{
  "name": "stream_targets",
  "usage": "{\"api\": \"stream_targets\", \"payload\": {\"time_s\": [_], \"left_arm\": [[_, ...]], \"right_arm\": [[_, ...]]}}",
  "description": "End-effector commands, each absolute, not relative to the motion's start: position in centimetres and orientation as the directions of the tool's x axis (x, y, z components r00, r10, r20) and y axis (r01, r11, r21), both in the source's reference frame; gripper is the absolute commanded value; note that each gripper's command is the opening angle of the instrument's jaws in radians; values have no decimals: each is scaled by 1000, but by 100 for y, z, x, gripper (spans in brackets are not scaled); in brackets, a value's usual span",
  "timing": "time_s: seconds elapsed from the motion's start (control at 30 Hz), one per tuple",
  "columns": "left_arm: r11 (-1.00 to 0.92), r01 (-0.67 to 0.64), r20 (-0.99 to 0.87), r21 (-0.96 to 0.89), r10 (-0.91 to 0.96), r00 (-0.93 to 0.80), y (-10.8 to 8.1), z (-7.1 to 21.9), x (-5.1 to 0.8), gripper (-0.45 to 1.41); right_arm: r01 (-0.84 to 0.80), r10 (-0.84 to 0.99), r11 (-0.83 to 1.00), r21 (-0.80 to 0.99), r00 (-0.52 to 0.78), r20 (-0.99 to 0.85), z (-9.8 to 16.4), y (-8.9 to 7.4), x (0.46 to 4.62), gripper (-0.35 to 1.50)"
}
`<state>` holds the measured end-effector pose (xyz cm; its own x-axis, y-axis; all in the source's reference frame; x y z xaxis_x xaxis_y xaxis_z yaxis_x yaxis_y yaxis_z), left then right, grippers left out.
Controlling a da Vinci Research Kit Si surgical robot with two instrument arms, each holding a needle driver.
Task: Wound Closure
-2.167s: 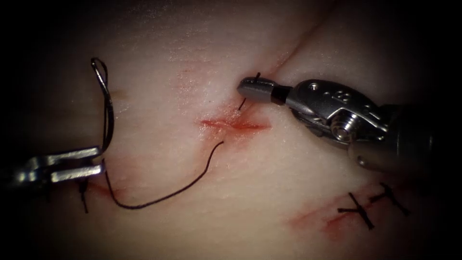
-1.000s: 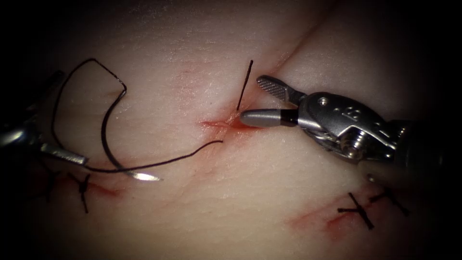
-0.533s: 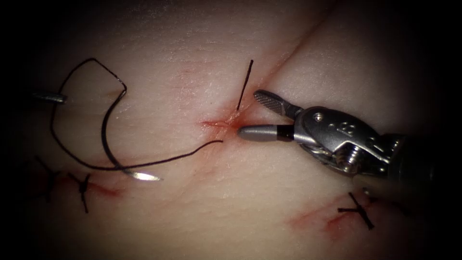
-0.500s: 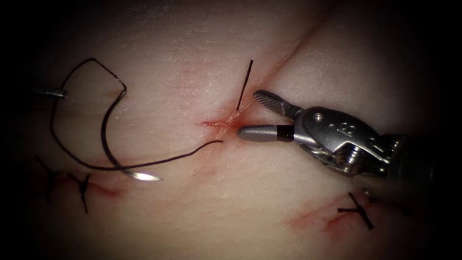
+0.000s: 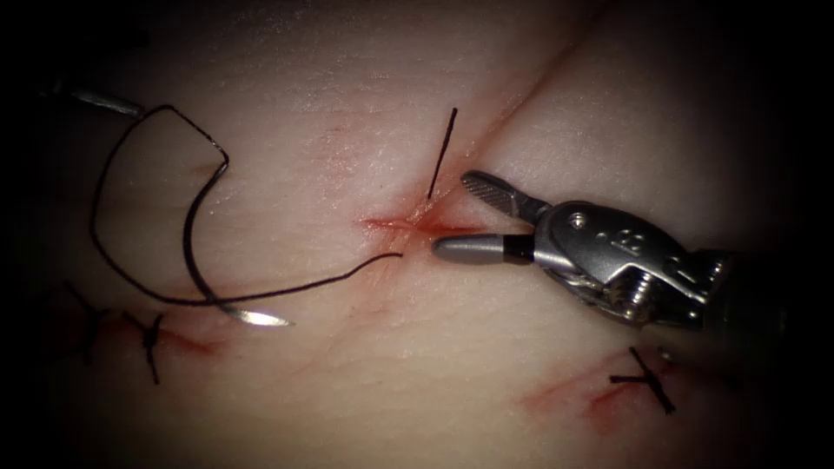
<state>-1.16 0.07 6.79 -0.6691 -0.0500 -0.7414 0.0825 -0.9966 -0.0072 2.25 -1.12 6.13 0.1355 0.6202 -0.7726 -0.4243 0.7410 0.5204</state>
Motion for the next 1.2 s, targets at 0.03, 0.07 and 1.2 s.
{"api": "stream_targets", "payload": {"time_s": [0.03, 0.07, 1.2], "left_arm": [[-992, 127, -724, 6, -92, -684, 6, 686, -117, 56], [-989, 150, -713, 14, -115, -692, 8, 687, -114, 56], [-826, 499, -674, 262, -527, -517, -12, 714, -131, 71]], "right_arm": [[-422, 620, 742, 521, 135, -773, 619, -121, 230, 111], [-422, 619, 743, 520, 135, -774, 619, -123, 229, 111], [-418, 602, 755, 505, 137, -787, 625, -136, 226, 101]]}}
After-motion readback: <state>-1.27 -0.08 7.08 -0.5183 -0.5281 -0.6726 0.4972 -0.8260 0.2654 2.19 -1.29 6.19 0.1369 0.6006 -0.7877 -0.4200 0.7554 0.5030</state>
